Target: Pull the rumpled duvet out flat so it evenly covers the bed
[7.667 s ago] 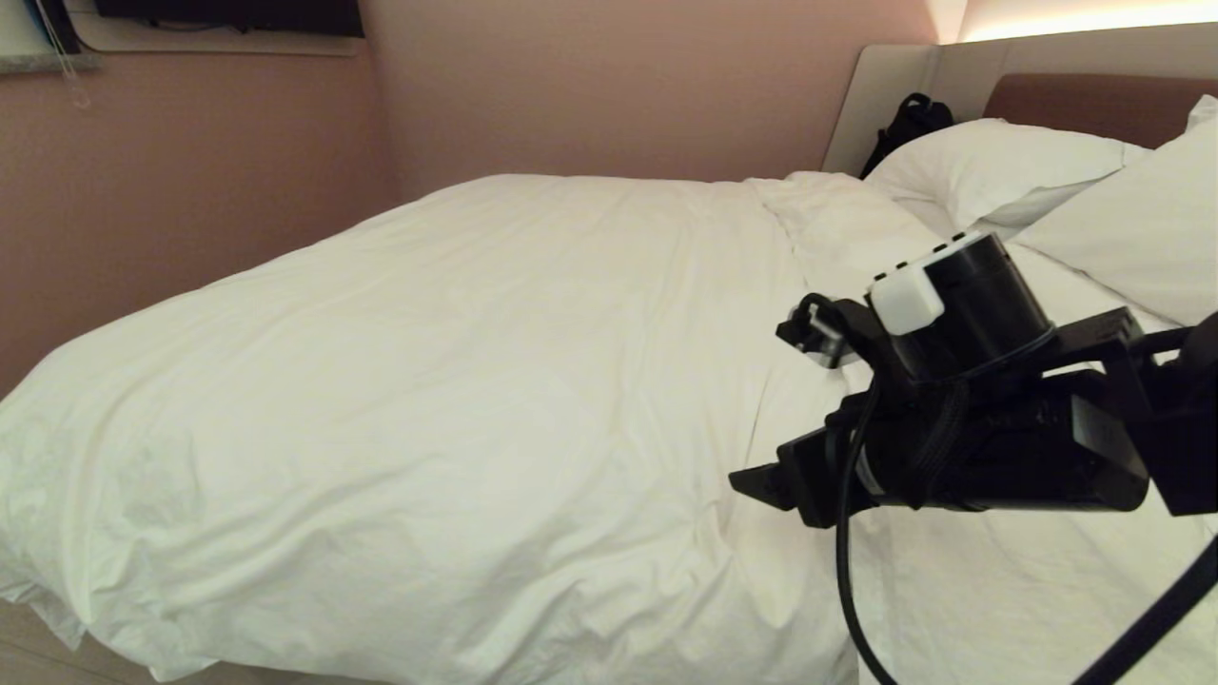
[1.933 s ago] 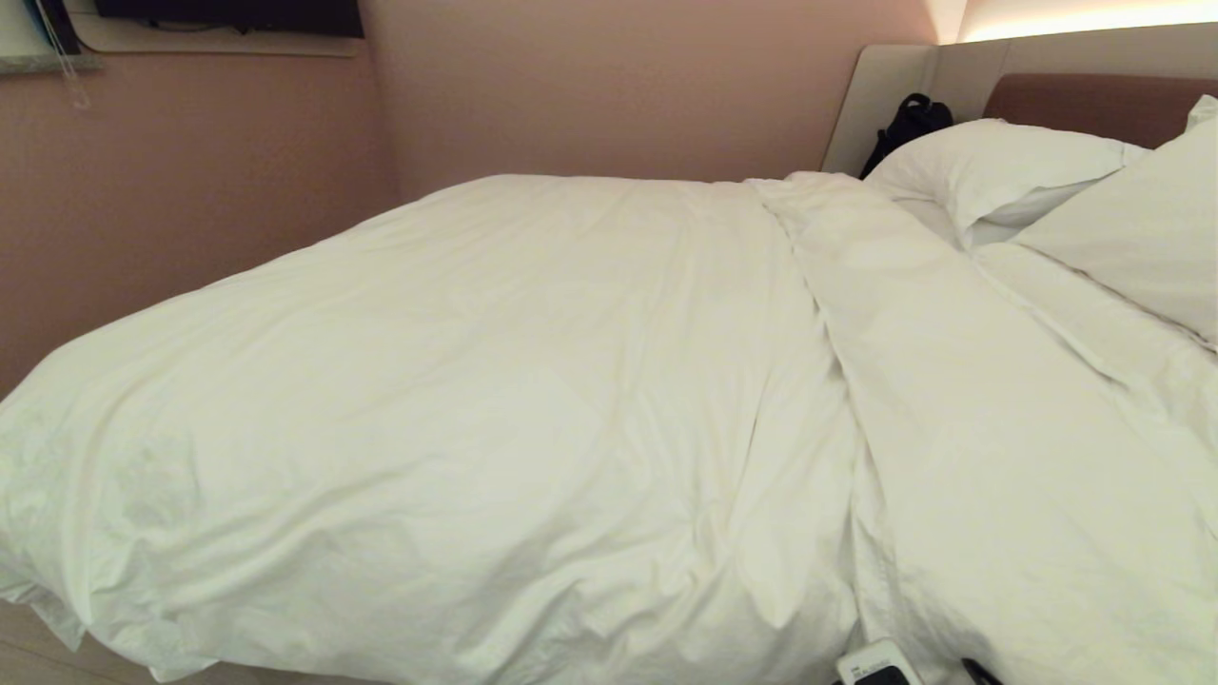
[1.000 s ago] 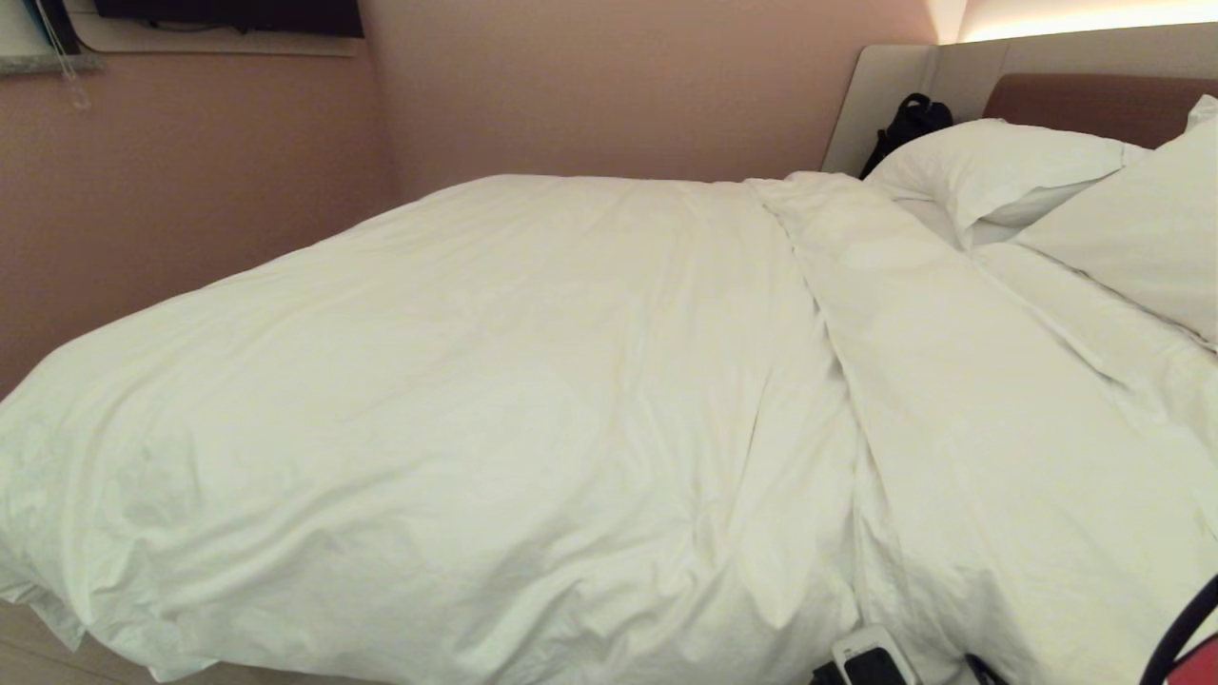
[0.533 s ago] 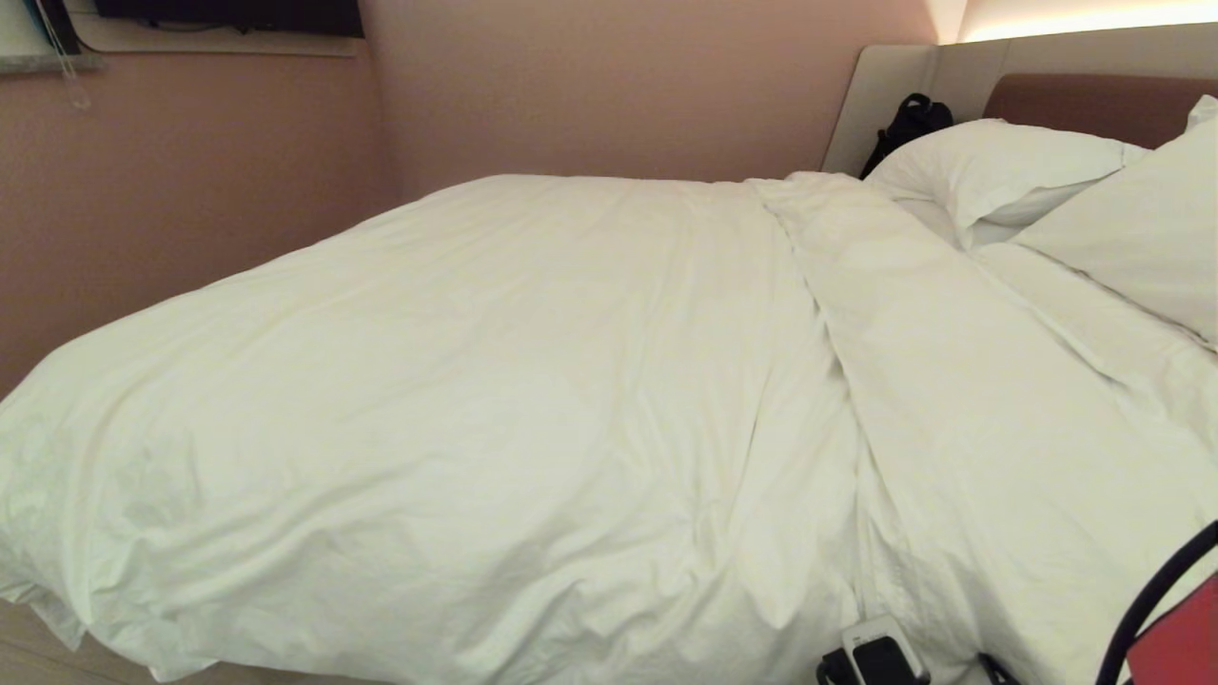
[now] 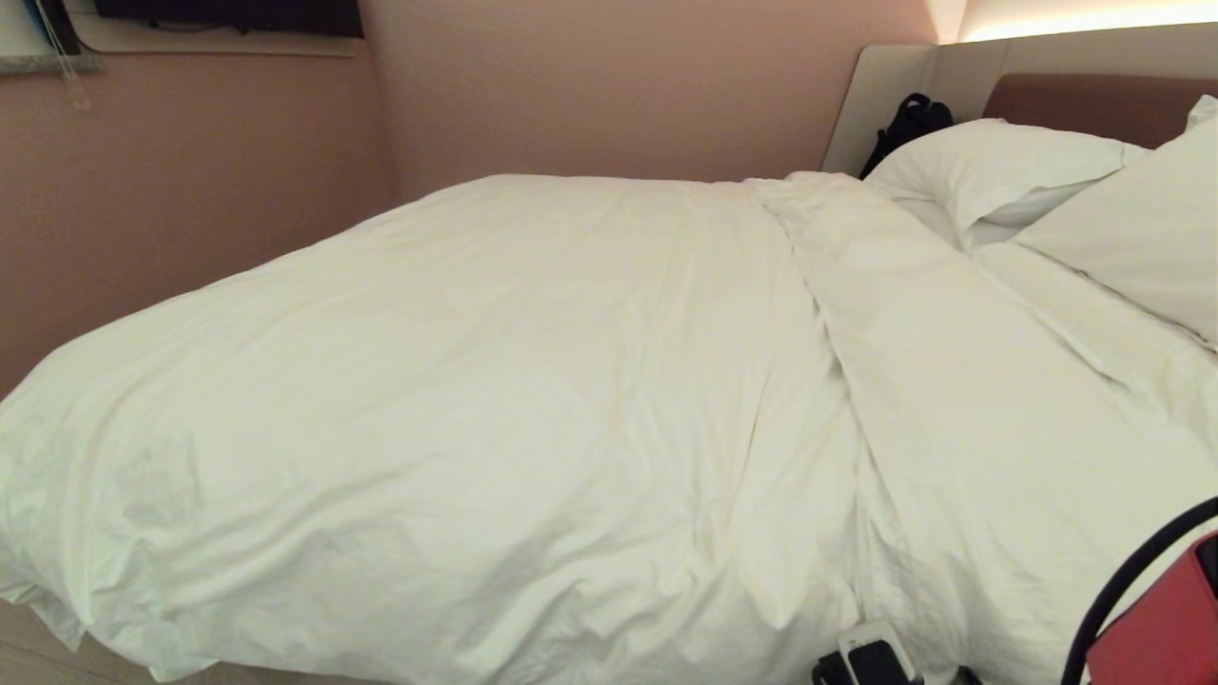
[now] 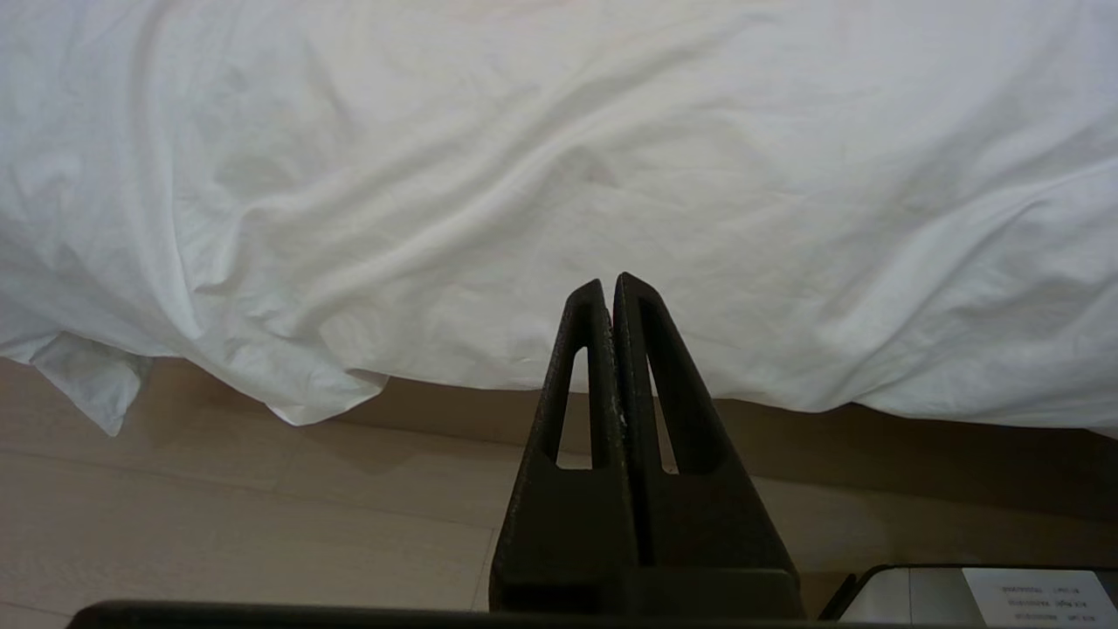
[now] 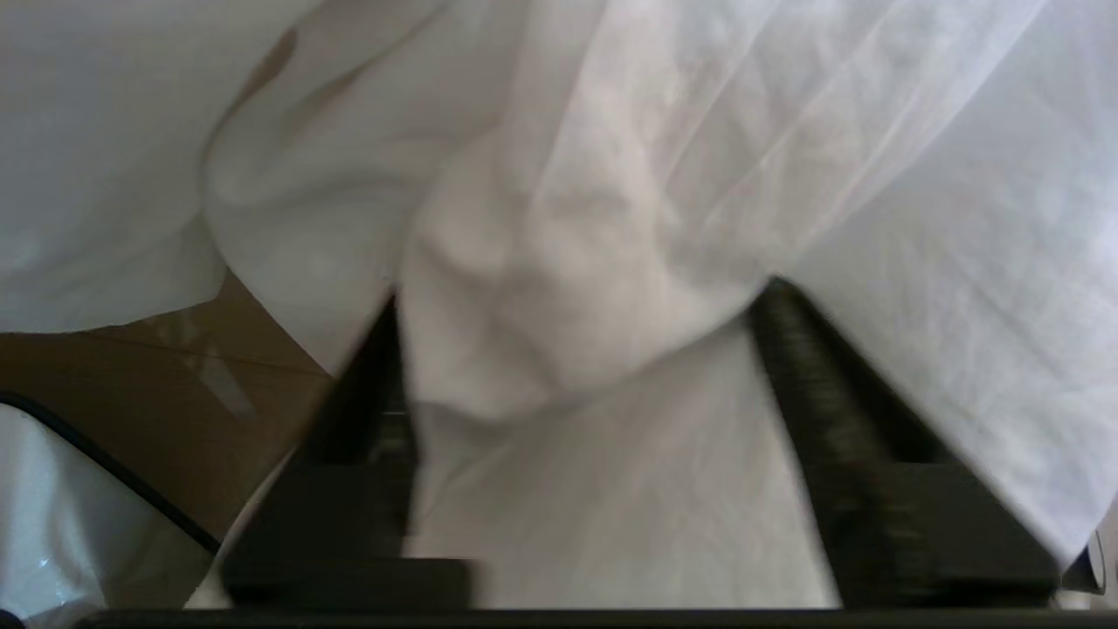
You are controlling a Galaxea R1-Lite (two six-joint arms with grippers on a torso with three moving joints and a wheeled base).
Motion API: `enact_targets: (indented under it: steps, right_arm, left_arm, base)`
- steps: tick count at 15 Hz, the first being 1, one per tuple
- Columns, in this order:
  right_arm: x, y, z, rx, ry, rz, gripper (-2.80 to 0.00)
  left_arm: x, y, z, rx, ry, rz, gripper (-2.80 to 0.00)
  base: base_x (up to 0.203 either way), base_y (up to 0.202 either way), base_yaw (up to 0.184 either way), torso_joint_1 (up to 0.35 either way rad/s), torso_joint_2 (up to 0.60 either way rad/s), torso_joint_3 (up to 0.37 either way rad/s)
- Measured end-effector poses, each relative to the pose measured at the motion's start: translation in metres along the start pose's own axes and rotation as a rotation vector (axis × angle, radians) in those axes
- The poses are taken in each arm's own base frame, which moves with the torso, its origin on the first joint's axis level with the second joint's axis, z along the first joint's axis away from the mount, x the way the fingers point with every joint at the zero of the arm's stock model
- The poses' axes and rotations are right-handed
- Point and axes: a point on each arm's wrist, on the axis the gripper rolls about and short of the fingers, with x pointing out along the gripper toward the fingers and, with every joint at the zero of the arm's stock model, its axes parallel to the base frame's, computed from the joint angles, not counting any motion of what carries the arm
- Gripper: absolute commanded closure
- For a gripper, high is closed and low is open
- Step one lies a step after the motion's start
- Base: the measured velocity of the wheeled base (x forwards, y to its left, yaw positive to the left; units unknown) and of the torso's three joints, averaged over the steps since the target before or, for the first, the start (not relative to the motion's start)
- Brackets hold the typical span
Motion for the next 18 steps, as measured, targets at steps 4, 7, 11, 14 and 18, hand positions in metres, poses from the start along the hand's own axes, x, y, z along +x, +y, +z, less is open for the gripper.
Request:
enact_targets:
  steps: [4, 7, 11, 14, 18]
  right_arm:
    - [0.0, -0.002, 0.0, 0.001, 0.004, -0.003, 0.0]
    - [0.003, -0.007, 0.003, 0.028, 0.013, -0.016, 0.0]
    - [0.001, -0.023, 0.012, 0.09, 0.01, -0.018, 0.0]
    - [-0.011, -0.038, 0.028, 0.163, -0.023, 0.013, 0.0]
    - [-0.048, -0.087, 0.067, 0.391, -0.116, 0.137, 0.0]
  left_arm:
    - [0.0, 0.0, 0.0, 0.0, 0.0, 0.0, 0.0]
    - [0.0, 0.0, 0.0, 0.0, 0.0, 0.0, 0.0]
    - [0.0, 0.0, 0.0, 0.0, 0.0, 0.0, 0.0]
    - [0.0, 0.0, 0.0, 0.0, 0.0, 0.0, 0.0]
    - [0.0, 0.0, 0.0, 0.0, 0.0, 0.0, 0.0]
  base:
    - [0.0, 0.0, 0.0, 0.0, 0.0, 0.0]
    - [0.0, 0.0, 0.0, 0.0, 0.0, 0.0]
    - [0.0, 0.0, 0.0, 0.0, 0.0, 0.0]
    - [0.0, 0.0, 0.0, 0.0, 0.0, 0.0]
    - [0.0, 0.0, 0.0, 0.0, 0.0, 0.0]
